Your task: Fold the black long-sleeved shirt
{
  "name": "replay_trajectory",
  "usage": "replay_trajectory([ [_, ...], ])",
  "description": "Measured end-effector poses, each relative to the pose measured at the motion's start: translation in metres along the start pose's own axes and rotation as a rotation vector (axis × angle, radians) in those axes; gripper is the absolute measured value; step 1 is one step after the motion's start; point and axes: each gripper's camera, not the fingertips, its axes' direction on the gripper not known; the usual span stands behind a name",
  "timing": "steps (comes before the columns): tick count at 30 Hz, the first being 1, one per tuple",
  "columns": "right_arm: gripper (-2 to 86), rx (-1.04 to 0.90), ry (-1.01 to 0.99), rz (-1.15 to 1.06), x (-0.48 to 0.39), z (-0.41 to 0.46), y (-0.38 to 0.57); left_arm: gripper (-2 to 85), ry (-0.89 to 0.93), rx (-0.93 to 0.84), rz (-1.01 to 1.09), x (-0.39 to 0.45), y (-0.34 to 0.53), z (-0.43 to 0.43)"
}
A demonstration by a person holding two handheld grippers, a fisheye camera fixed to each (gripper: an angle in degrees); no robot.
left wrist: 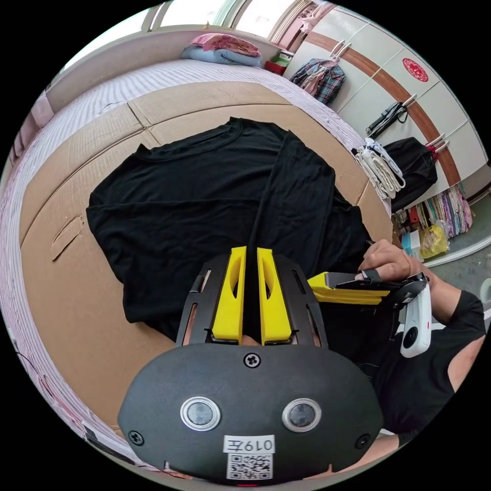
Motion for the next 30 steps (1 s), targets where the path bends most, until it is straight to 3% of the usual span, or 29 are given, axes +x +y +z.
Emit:
replay_trajectory([
  [9, -0.6, -0.012, 0.015, 0.028, 0.002, -0.018, 0.006, 1.2, 0.017, 0.021, -0.034, -0.002, -0.019, 0.012],
  [19, -0.4, -0.056, 0.186, 0.004, -0.013, -0.035, 0.006, 1.3, -0.009, 0.044, -0.029, 0.008, -0.032, 0.023],
  [30, 0.1, 0.009, 0.188, 0.07, 0.011, -0.088, 0.024, 0.9, -0.145, 0.095, -0.073, 0.022, -0.037, 0.0],
])
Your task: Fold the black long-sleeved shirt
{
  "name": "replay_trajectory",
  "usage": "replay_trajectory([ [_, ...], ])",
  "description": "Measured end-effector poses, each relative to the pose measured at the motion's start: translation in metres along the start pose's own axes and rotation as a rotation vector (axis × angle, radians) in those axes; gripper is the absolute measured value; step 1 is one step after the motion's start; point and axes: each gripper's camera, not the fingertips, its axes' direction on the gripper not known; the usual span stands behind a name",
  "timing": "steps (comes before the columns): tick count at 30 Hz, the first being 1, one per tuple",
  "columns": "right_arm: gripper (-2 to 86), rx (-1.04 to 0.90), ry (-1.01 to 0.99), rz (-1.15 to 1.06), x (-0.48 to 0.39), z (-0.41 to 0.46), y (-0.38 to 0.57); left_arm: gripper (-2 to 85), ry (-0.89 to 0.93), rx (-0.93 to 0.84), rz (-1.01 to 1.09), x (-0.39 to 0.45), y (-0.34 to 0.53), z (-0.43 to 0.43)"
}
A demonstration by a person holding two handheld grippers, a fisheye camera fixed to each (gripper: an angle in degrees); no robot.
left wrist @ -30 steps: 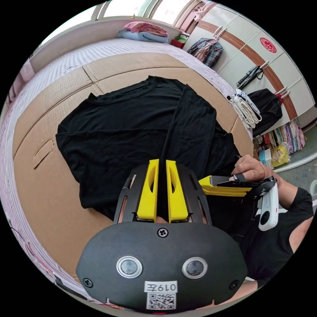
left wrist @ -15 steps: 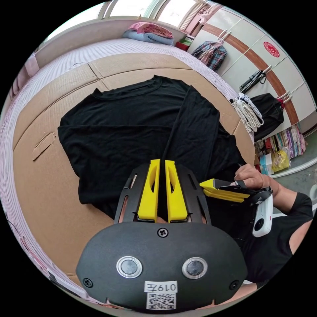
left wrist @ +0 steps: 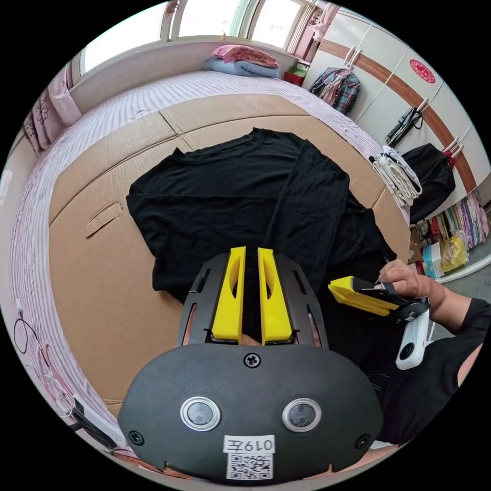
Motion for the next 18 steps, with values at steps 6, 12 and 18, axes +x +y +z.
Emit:
replay_trajectory([
  [6, 4.3, -0.072, -0.033, 0.056, 0.058, 0.009, 0.026, 0.7, 0.134, 0.025, 0.057, 0.025, -0.039, 0.016],
  [12, 5.2, -0.11, -0.094, -0.071, 0.08, 0.02, 0.039, 0.7, 0.074, -0.055, 0.093, 0.05, -0.085, 0.051],
  [18, 5.1, -0.098, -0.138, -0.066, 0.1, 0.01, 0.038, 0.8, 0.065, -0.098, 0.112, 0.06, -0.107, 0.071],
])
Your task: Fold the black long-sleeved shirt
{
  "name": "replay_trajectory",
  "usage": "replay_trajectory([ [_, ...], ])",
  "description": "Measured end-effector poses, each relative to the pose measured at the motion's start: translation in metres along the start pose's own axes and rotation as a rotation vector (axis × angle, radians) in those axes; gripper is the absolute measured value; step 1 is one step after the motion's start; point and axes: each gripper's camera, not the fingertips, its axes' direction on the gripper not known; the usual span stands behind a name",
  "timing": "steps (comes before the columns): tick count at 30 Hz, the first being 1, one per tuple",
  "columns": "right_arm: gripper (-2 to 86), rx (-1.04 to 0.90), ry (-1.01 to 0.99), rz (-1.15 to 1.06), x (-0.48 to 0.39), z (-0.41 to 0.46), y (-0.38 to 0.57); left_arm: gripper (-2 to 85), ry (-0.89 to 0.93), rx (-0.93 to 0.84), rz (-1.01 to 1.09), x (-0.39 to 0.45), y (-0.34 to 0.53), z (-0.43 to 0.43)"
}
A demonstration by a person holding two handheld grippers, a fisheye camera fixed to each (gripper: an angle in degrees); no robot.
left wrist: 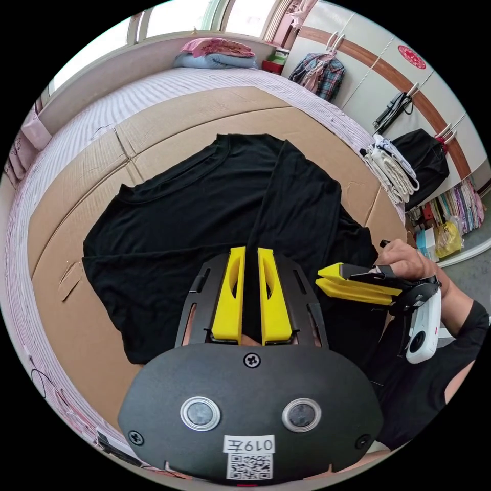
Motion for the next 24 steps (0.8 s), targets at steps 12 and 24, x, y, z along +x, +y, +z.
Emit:
replay_trajectory([
  [12, -0.9, 0.02, -0.011, 0.005, 0.03, -0.036, 0.007, 1.1, -0.048, 0.015, -0.023, 0.005, -0.019, 0.004],
  [24, 4.8, 0.044, 0.065, 0.037, 0.052, -0.074, 0.02, 2.1, 0.031, 0.05, -0.03, -0.006, -0.029, 0.011],
])
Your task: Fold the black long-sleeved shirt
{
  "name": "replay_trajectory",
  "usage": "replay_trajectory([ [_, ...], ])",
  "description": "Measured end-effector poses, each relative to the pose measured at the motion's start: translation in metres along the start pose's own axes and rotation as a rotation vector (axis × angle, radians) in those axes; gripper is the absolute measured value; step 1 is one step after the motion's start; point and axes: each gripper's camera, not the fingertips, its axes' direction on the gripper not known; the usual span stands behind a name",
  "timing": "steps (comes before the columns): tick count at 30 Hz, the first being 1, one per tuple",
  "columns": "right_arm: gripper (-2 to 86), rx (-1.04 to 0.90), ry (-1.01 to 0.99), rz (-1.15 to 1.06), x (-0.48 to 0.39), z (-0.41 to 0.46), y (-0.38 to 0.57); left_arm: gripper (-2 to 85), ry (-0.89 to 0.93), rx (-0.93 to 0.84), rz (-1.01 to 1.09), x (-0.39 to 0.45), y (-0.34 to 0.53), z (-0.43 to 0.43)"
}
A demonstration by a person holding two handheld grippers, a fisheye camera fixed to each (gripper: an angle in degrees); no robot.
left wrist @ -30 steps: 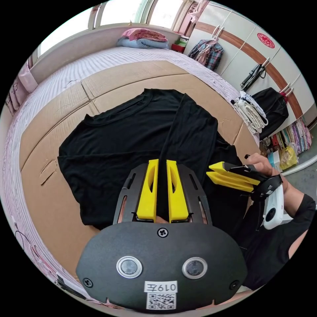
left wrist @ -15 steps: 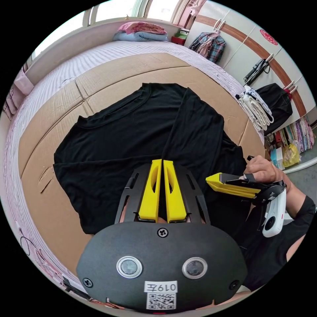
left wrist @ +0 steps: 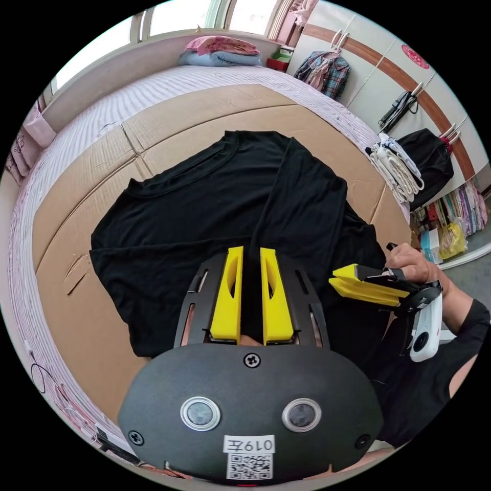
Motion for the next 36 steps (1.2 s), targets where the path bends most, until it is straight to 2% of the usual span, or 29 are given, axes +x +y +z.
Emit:
replay_trajectory([
  [5, 8.1, -0.032, -0.082, 0.102, 0.042, -0.008, 0.02, 3.9, 0.11, 0.109, 0.015, -0.002, -0.016, -0.01],
  [13, 10.9, -0.08, -0.181, 0.177, 0.094, -0.002, 0.046, 6.6, 0.116, -0.025, 0.075, 0.023, -0.079, 0.049],
  [19, 10.4, -0.105, -0.125, 0.153, 0.112, -0.002, 0.052, 6.7, 0.113, -0.05, 0.102, 0.034, -0.103, 0.069],
  [23, 6.4, -0.114, -0.059, 0.057, 0.107, -0.006, 0.055, 6.4, 0.11, -0.058, 0.112, 0.039, -0.114, 0.079],
  [30, 7.7, -0.163, -0.106, -0.024, 0.113, -0.006, 0.055, 6.3, 0.085, -0.074, 0.121, 0.045, -0.133, 0.092],
  [36, 5.4, -0.17, -0.102, -0.061, 0.12, -0.004, 0.048, 5.3, 0.097, -0.082, 0.114, 0.047, -0.149, 0.104],
])
